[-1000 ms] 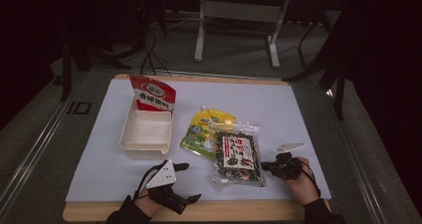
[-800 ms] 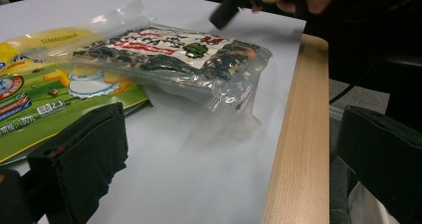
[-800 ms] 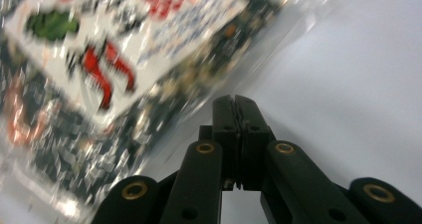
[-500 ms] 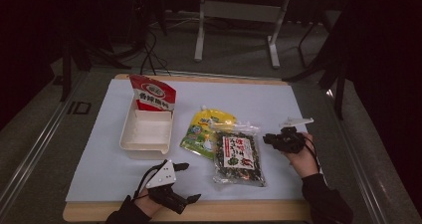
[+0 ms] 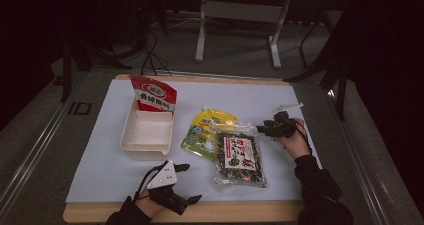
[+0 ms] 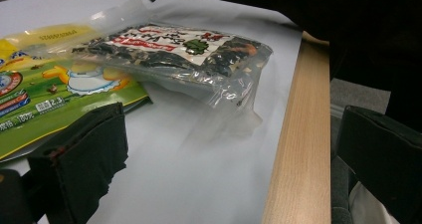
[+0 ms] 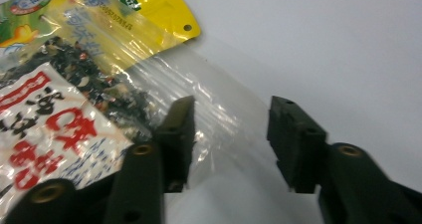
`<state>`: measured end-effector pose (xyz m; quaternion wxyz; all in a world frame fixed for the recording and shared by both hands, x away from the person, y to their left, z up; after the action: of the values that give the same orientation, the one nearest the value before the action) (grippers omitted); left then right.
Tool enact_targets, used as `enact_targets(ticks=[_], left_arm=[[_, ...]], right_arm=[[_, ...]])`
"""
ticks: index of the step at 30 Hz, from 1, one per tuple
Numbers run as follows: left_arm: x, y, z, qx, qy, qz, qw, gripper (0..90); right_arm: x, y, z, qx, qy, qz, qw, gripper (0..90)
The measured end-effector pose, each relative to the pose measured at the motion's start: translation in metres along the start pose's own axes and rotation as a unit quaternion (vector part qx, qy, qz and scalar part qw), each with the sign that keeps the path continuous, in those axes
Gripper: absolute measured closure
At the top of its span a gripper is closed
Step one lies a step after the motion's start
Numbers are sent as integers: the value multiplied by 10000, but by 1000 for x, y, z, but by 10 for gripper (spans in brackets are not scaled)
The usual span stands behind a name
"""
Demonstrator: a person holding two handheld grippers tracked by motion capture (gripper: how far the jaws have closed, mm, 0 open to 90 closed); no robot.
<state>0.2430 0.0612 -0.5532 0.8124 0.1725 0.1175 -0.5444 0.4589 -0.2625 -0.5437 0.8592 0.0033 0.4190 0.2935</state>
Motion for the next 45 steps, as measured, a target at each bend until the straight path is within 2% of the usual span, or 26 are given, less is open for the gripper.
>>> enact_targets(ticks=[2, 3, 5, 6, 11, 12, 14, 16, 17, 19, 20, 24, 25, 26, 27, 28, 30, 33, 36, 37, 40, 42, 45], left_arm=[[0, 0, 0, 11, 17, 1, 10000, 13], [0, 0, -1, 1, 16, -17, 10000, 12], [0, 0, -1, -2, 17, -18, 10000, 13], [0, 0, -2, 4, 33, -23, 10000, 12], [1, 1, -2, -27, 24, -21, 10000, 13], [1, 1, -3, -16, 50, -24, 10000, 13], [1, 2, -4, -26, 62, -12, 10000, 12], [1, 2, -4, -49, 64, -17, 10000, 13], [1, 2, -4, -46, 60, -13, 10000, 13], [0, 2, -4, -59, 51, -19, 10000, 13], [0, 2, -4, -57, 51, -19, 10000, 13], [1, 2, -4, -62, 50, -23, 10000, 13], [1, 2, -4, -64, 47, -20, 10000, 13], [1, 2, -4, -64, 47, -20, 10000, 13], [1, 2, -4, -70, 42, -21, 10000, 13], [1, 2, -4, -75, 37, -20, 10000, 13], [0, 2, -4, -79, 35, -8, 10000, 13], [0, 3, -2, -98, -2, 10, 10000, 13], [0, 2, -1, -110, -36, 8, 9999, 13], [0, 2, -1, -123, -41, 8, 9999, 13], [-1, 2, 2, -149, -97, 19, 9998, 12], [-1, 4, 4, -87, -80, 119, 9999, 12], [-2, 5, 8, -146, -113, 133, 9997, 12]], right_arm=[[6, -3, 3, -13, 65, -52, 10000, 486], [11, -6, 6, 65, 97, 25, 9999, 464], [13, -7, 7, 100, 105, 32, 9999, 454], [18, -11, 9, 158, 158, 104, 9997, 405], [28, -15, 8, 250, 345, 255, 9988, 383], [32, -16, 7, 261, 476, 315, 9980, 399], [33, -16, 6, 286, 559, 474, 9969, 442], [33, -15, 6, 294, 595, 519, 9964, 466], [33, -14, 5, 263, 707, 641, 9951, 539], [34, -13, 4, 219, 773, 640, 9947, 550], [34, -11, 3, 162, 843, 642, 9942, 600], [36, -6, 2, 20, 930, 492, 9945, 676], [36, -4, 2, 1, 947, 473, 9944, 734], [36, -4, 2, 1, 947, 473, 9944, 734], [35, -2, 2, -139, 976, 361, 9945, 828], [35, -2, 2, -139, 976, 361, 9945, 828], [30, 3, 2, -297, 910, 243, 9951, 892], [24, 7, 3, -430, 852, 172, 9953, 897], [21, 9, 4, -455, 841, 165, 9953, 897], [12, 13, 7, -557, 737, 180, 9956, 898], [0, 19, 12, -670, 632, 216, 9955, 898], [-7, 24, 15, -772, 548, 183, 9953, 899], [-18, 30, 18, -868, 423, 191, 9951, 899]])
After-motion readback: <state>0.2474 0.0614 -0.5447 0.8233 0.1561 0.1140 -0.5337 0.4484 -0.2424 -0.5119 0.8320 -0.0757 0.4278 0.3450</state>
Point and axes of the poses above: each handheld gripper's, and its own axes: x roughly forward along the jaws, z roughly out of its top, y roughly to its left, the point moved 5 cm from there along x, roughly forward along the jaws, and after that the axes turned 14 degrees about x, right-handed, at the moved point
